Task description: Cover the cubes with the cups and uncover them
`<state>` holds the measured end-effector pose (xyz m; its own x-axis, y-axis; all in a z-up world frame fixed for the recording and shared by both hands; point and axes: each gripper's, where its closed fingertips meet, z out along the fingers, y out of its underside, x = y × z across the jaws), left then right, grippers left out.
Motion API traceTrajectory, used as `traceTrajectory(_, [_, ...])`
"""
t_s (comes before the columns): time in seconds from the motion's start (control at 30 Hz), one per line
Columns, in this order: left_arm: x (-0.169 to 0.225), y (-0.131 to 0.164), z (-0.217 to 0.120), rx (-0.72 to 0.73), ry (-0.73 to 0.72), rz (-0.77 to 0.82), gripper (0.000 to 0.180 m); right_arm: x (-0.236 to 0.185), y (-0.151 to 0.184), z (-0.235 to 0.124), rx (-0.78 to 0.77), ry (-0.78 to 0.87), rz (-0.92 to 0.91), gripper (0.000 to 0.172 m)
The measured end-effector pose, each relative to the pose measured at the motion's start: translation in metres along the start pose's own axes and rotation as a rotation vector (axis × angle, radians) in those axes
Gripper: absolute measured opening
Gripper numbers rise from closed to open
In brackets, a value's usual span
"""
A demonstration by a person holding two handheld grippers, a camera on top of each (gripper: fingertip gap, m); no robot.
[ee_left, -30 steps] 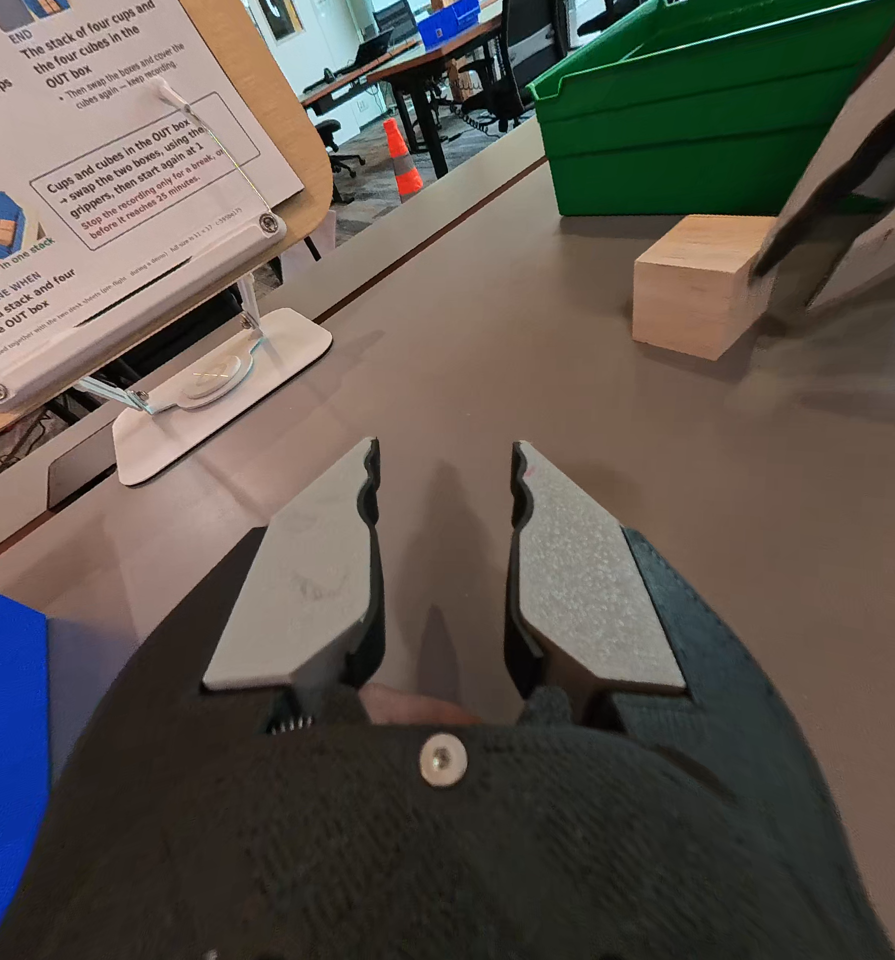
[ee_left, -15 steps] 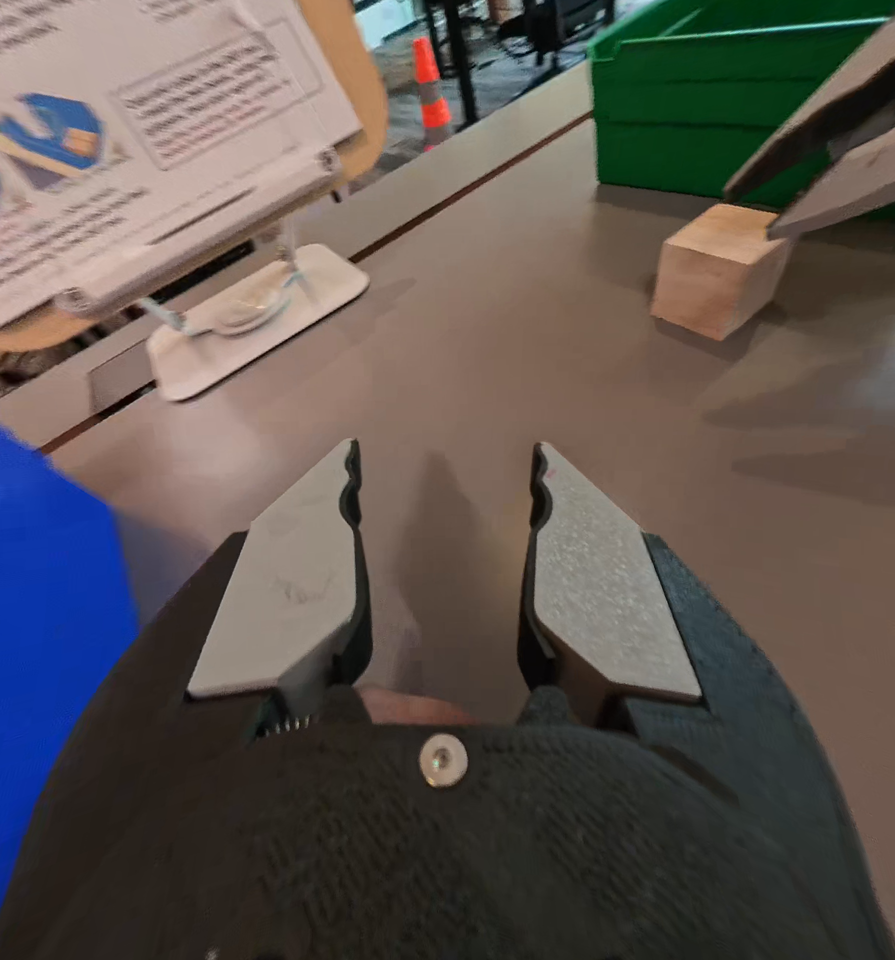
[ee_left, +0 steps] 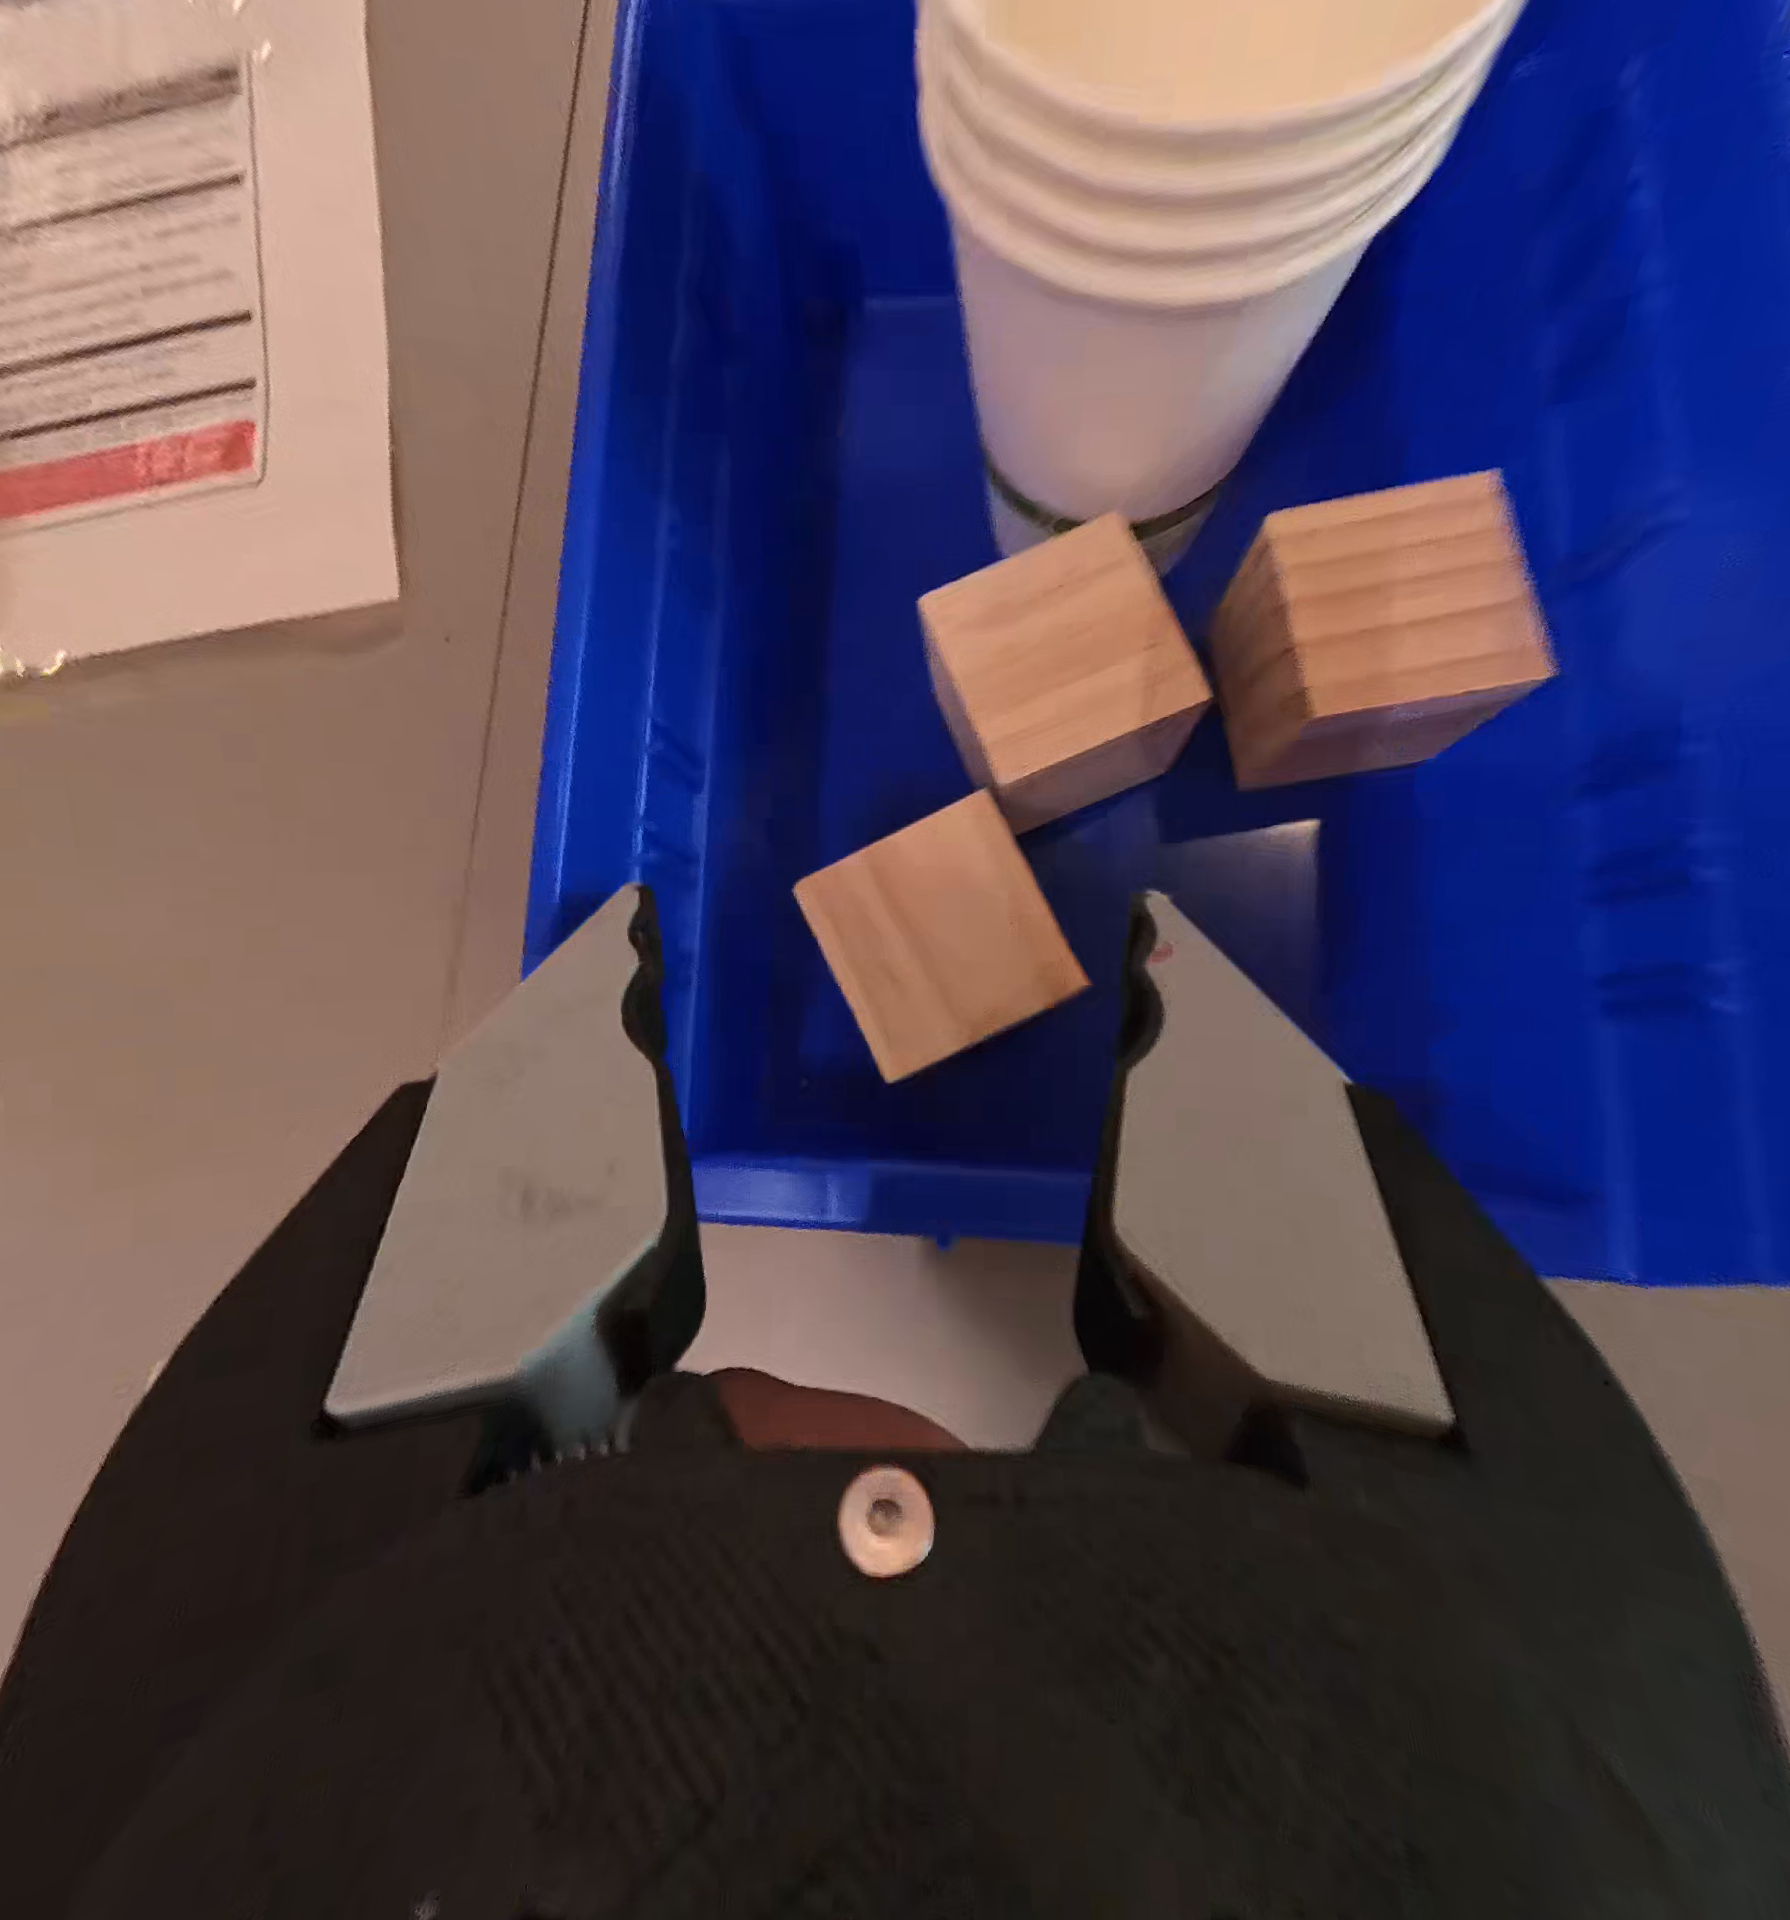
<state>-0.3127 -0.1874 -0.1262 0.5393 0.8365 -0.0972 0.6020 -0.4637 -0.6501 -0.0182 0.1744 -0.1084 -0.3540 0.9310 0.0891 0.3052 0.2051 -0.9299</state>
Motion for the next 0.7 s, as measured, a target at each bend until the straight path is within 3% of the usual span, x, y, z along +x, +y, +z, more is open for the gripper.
traceTrajectory(0.13, [-0.002,0.01,0.02,-0.039,-0.073,-0.022,0.066,0.001,0.002,0.002,-0.007,0.008,-0.001,0.025])
traceTrajectory(0.27, [0.015,0.027,0.039,-0.151,-0.016,-0.07,0.089,0.007,0.005,0.001,-0.015,0.022,0.012,0.025])
traceTrajectory(0.33, [0.009,0.028,0.042,-0.152,-0.054,-0.077,0.095,0.007,0.005,0.001,-0.013,0.023,0.014,0.025])
traceTrajectory(0.43, [0.001,0.024,0.043,-0.116,-0.079,-0.077,0.064,0.005,0.003,0.0,-0.01,0.025,0.001,0.025])
traceTrajectory(0.47, [0.0,0.023,0.043,-0.111,-0.077,-0.069,0.064,0.005,0.003,0.0,-0.011,0.024,-0.005,0.025])
traceTrajectory(0.57, [0.007,0.022,0.042,-0.107,-0.032,0.018,0.063,0.003,0.002,0.0,-0.011,0.024,-0.02,0.024])
traceTrajectory(0.7, [-0.003,0.013,0.027,-0.101,-0.116,0.231,0.061,0.006,0.001,-0.001,-0.004,0.038,-0.02,0.024])
